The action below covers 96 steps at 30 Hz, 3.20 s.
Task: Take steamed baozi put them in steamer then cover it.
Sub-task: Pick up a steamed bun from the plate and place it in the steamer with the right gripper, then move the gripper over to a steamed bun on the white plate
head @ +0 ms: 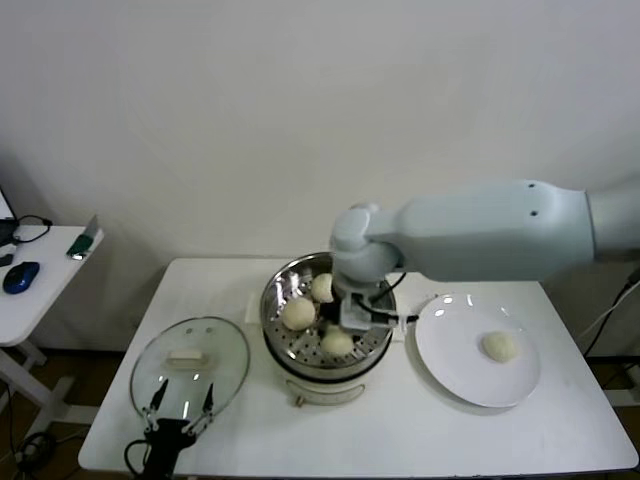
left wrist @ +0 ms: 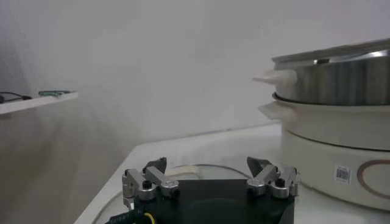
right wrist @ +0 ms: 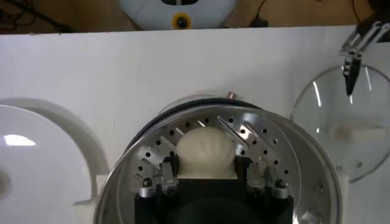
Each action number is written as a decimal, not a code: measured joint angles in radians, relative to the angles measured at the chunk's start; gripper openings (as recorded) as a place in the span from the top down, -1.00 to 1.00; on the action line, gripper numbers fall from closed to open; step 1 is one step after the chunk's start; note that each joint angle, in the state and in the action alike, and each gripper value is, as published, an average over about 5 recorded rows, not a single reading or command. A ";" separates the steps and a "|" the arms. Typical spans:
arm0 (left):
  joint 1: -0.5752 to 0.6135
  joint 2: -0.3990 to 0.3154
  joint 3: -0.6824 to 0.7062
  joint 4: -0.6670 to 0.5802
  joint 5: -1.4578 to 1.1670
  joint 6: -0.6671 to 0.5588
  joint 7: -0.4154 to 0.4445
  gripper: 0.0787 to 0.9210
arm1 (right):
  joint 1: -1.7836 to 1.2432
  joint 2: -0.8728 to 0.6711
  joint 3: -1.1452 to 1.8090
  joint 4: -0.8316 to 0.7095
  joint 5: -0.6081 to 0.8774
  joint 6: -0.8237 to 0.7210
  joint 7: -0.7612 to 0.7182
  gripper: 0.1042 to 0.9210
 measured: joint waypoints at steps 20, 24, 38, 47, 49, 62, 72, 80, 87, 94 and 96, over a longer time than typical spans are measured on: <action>-0.010 0.001 0.001 0.010 -0.003 0.000 0.000 -0.77 | -0.095 0.046 0.014 -0.053 -0.069 0.015 0.027 -0.67; -0.010 0.000 0.001 0.010 -0.003 0.000 0.000 -0.77 | -0.088 0.039 0.020 -0.057 -0.065 0.024 0.025 -0.75; -0.014 -0.002 0.008 0.012 0.005 0.002 0.002 -0.77 | 0.057 -0.062 0.012 -0.121 0.097 0.061 -0.049 -0.76; -0.024 0.002 0.011 0.016 0.005 0.006 0.004 -0.77 | 0.235 -0.216 -0.115 -0.211 0.357 -0.022 -0.139 -0.76; -0.027 0.003 0.012 0.016 0.005 0.007 0.005 -0.77 | 0.258 -0.262 -0.154 -0.227 0.393 -0.050 -0.146 -0.76; -0.030 -0.001 0.009 0.014 0.002 0.008 0.005 -0.77 | 0.166 -0.558 -0.224 -0.289 0.380 -0.238 -0.117 -0.76; -0.020 -0.004 0.000 0.014 0.001 0.005 0.003 -0.77 | -0.097 -0.623 -0.058 -0.367 0.252 -0.333 -0.078 -0.76; -0.017 -0.006 -0.003 0.019 0.002 0.003 0.002 -0.77 | -0.289 -0.618 0.083 -0.440 0.187 -0.368 -0.055 -0.76; -0.019 -0.005 -0.003 0.020 0.004 0.005 0.003 -0.77 | -0.433 -0.602 0.198 -0.500 0.148 -0.384 -0.041 -0.76; -0.020 -0.003 -0.004 0.023 0.004 0.005 0.002 -0.77 | -0.524 -0.588 0.286 -0.546 0.127 -0.386 -0.029 -0.76; -0.020 -0.003 -0.003 0.023 0.004 0.005 0.002 -0.77 | -0.539 -0.585 0.304 -0.559 0.123 -0.386 -0.027 -0.76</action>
